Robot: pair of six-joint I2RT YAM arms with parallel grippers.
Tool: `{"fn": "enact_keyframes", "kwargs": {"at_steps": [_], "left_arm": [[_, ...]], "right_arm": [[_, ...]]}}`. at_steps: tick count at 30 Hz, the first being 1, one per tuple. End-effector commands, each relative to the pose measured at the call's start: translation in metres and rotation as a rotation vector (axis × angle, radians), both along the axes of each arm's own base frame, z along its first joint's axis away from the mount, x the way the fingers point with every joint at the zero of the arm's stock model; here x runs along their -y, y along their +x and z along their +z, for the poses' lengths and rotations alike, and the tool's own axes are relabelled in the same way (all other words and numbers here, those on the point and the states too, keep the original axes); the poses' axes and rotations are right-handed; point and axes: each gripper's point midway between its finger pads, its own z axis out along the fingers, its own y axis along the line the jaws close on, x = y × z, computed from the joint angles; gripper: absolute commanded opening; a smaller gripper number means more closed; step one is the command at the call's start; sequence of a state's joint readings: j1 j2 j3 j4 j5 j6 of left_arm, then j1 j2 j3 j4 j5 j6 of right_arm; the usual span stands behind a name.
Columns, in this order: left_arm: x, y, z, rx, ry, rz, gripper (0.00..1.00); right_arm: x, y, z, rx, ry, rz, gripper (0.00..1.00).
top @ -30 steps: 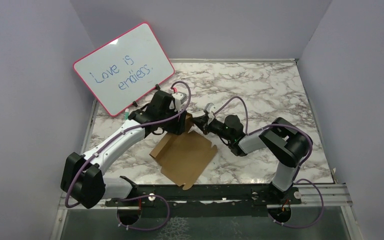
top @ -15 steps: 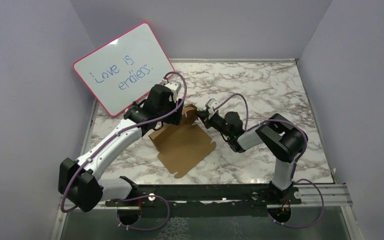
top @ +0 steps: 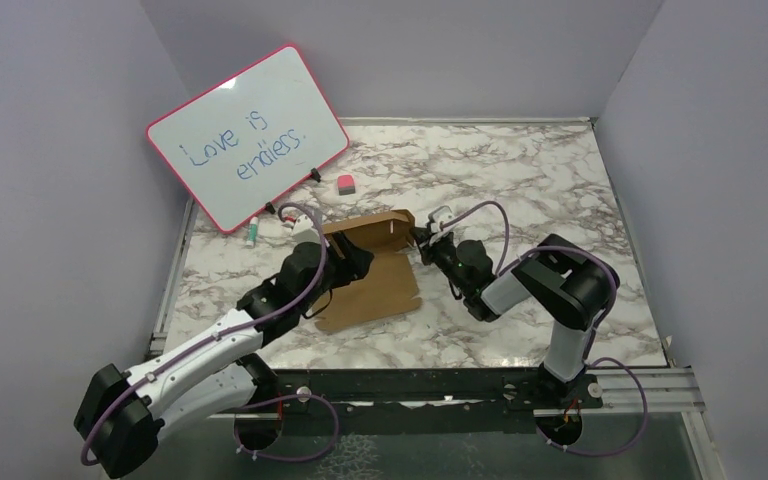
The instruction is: Fold the paper box
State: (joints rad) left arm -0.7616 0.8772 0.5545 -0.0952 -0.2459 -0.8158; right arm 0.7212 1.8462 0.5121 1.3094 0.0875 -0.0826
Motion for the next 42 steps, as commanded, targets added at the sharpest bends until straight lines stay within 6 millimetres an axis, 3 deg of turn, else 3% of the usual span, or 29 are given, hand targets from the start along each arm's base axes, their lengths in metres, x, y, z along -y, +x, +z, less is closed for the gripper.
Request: {"fn": "enact_keyframes", "kwargs": {"at_steps": [1, 11, 17, 22, 31, 39, 42], "left_arm": [[0.012, 0.025, 0.035, 0.086, -0.376, 0.156, 0.64], [0.0, 0.054, 0.045, 0.155, -0.65, 0.332, 0.67], [-0.011, 0.07, 0.025, 0.09, -0.78, 0.41, 0.64], [-0.01, 0.08, 0.022, 0.083, -0.865, 0.409, 0.59], [-0.003, 0.092, 0.029, 0.126, -1.048, 0.356, 0.34], [0.008, 0.091, 0.028, 0.133, -1.135, 0.283, 0.0], [0.008, 0.09, 0.025, 0.14, -1.151, 0.272, 0.0]], "right_arm": [[0.011, -0.009, 0.011, 0.037, 0.043, -0.086, 0.01], [0.011, -0.022, 0.011, 0.078, 0.038, -0.083, 0.01], [0.005, -0.027, 0.014, 0.098, 0.028, -0.055, 0.01], [0.001, -0.029, 0.013, 0.098, 0.024, -0.037, 0.01], [-0.007, -0.033, 0.013, 0.099, 0.011, 0.002, 0.01], [-0.011, -0.034, 0.013, 0.092, 0.009, 0.008, 0.01], [-0.012, -0.036, 0.014, 0.071, 0.015, -0.007, 0.01]]}}
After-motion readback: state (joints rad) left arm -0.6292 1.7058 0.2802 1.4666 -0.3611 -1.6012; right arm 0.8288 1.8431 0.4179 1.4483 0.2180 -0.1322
